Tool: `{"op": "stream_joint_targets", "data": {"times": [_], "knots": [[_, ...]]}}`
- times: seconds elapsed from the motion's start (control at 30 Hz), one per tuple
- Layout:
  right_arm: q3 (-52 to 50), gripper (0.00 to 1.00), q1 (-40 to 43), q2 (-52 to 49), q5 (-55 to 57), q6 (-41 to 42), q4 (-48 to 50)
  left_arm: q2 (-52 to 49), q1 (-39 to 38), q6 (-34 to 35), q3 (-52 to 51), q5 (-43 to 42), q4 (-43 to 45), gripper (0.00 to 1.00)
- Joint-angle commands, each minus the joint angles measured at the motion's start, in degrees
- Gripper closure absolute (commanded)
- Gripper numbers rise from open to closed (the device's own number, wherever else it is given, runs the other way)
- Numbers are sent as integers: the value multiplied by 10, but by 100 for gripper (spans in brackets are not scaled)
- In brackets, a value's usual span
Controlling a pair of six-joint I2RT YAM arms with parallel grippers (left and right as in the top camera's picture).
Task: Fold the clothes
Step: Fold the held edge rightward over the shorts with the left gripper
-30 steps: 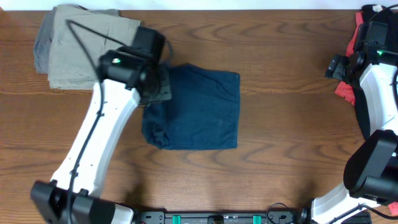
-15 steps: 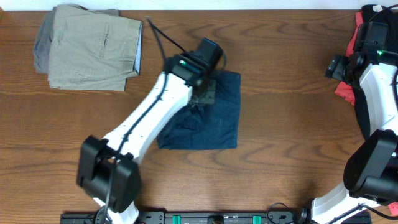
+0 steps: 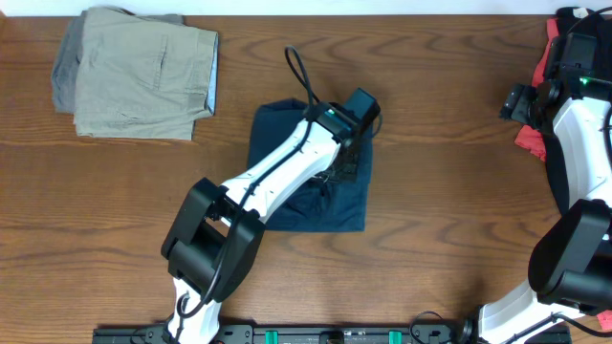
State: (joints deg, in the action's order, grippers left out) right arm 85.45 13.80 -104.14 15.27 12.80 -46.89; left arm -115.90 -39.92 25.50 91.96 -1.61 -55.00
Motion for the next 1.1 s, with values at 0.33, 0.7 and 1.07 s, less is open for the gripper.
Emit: {"op": "stream_joint_targets", "data": {"times": [0.33, 0.7, 1.07], "knots": [[10, 1, -3, 1, 8, 0, -1, 3, -5, -16, 2, -75, -9, 90], [10, 1, -3, 1, 8, 0, -1, 27, -4, -16, 2, -98, -23, 94], [10, 1, -3, 1, 8, 0, -1, 143, -3, -13, 4, -63, -41, 94]]}}
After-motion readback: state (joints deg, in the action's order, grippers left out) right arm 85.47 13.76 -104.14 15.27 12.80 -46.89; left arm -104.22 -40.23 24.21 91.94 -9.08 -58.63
